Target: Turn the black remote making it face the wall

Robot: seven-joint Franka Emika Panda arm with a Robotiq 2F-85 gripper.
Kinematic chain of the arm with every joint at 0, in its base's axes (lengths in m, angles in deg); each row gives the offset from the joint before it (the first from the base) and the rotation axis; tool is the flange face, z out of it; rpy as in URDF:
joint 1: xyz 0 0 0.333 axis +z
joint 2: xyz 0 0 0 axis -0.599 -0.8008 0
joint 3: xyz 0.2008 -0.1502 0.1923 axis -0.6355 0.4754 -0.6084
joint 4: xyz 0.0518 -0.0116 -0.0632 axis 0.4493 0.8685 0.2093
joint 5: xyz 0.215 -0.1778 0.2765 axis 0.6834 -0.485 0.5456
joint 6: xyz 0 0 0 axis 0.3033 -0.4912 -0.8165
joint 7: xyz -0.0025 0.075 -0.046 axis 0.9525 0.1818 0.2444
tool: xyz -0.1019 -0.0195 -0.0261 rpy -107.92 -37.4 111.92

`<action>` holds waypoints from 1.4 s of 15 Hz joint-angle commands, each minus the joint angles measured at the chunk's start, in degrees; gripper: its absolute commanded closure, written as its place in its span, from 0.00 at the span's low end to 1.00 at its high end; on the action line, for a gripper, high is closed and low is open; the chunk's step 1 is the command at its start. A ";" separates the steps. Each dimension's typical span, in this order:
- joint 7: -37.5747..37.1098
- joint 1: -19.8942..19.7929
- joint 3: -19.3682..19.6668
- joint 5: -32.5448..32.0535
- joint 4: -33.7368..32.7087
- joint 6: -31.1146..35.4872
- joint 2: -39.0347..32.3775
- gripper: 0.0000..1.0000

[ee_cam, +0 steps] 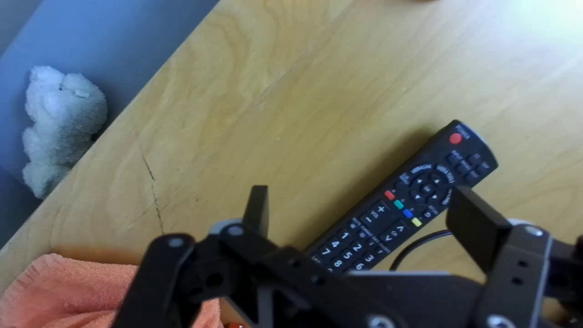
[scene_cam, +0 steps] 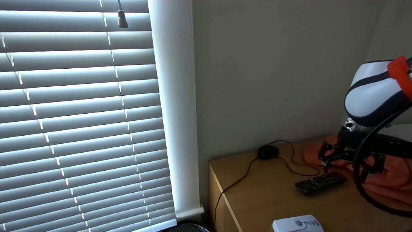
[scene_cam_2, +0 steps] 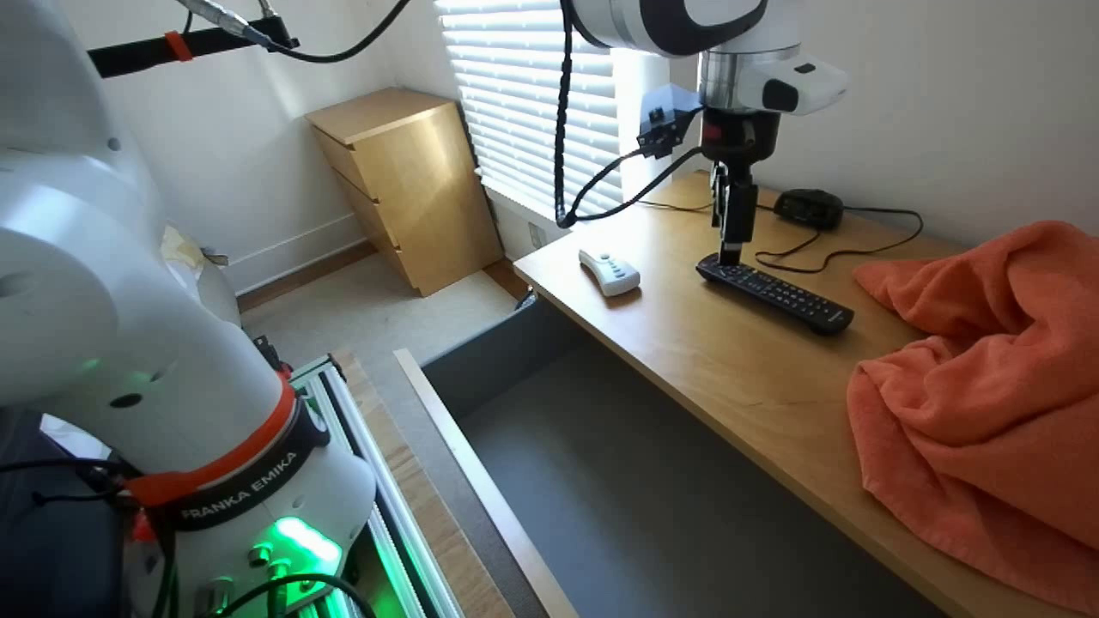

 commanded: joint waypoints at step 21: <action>-17.46 1.27 2.18 9.18 -17.97 1.17 -20.04 0.00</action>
